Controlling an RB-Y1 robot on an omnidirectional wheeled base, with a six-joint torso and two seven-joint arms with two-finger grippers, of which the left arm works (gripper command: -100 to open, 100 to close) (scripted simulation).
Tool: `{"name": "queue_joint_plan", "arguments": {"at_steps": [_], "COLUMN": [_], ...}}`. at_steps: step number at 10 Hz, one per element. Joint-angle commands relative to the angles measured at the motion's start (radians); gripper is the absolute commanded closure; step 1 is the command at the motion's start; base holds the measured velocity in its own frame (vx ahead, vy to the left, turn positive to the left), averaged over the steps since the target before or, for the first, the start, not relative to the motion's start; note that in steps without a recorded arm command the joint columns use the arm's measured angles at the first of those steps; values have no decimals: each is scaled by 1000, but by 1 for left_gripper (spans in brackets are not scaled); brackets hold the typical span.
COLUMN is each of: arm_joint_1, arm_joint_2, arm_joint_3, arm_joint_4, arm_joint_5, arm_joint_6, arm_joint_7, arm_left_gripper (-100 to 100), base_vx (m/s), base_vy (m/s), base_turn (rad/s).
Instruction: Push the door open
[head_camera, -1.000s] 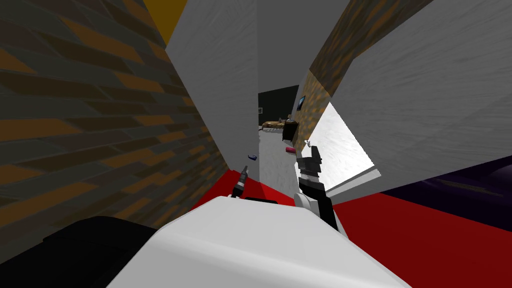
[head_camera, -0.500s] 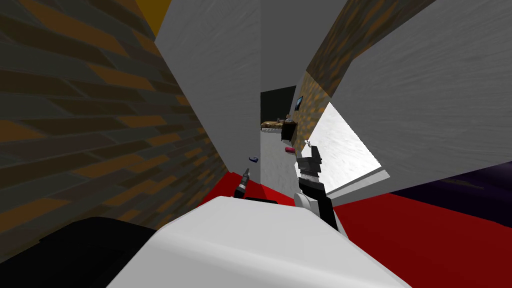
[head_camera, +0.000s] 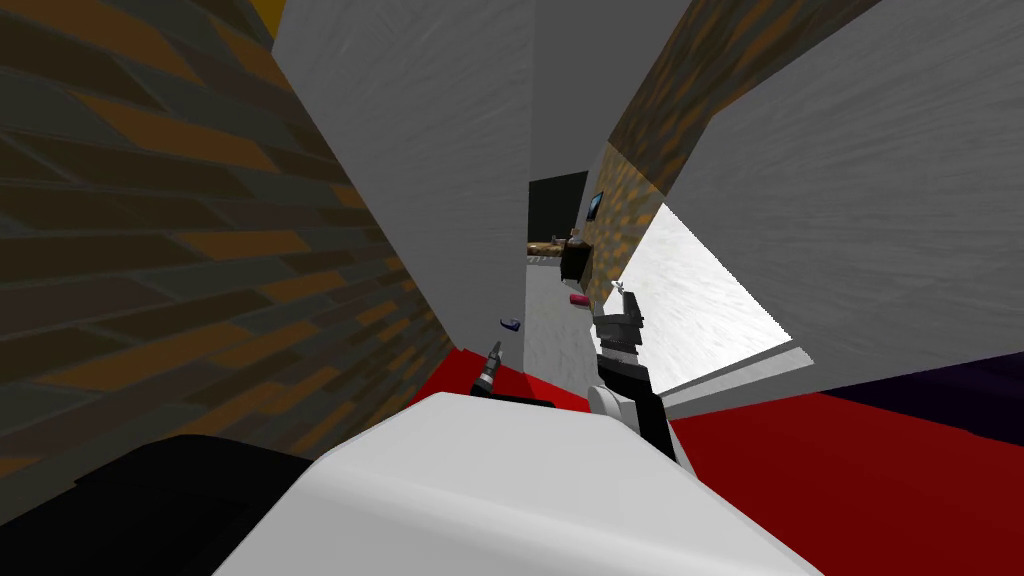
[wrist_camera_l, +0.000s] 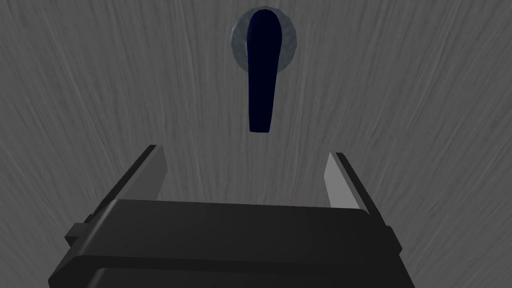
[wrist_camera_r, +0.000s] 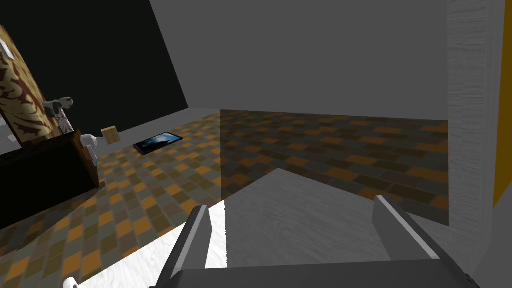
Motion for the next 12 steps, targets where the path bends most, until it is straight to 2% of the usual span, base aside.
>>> {"name": "queue_joint_plan", "arguments": {"at_steps": [1, 2, 5, 8, 10, 11, 12], "arm_joint_1": [0, -8, -19, -32, -40, -39, -39], "arm_joint_2": [0, 7, 9, -1, -15, -11, -11], "arm_joint_3": [0, 4, 11, 20, 25, 24, 24], "arm_joint_4": [0, 13, 29, 48, 61, 57, 57], "arm_joint_5": [0, 2, 5, 9, 11, 11, 11], "arm_joint_6": [0, -3, -6, -10, -13, -12, -12], "arm_joint_7": [0, -1, -2, -4, -5, -4, -4], "arm_left_gripper": [-100, -100, -100, -100, -100, -100, 100], "base_vx": [25, 125, 168, 201, 179, 77, -9], "base_vy": [38, -26, -40, -39, -38, -7, -1], "base_turn": [-12, -28, -24, -22, -22, -1, 3]}}
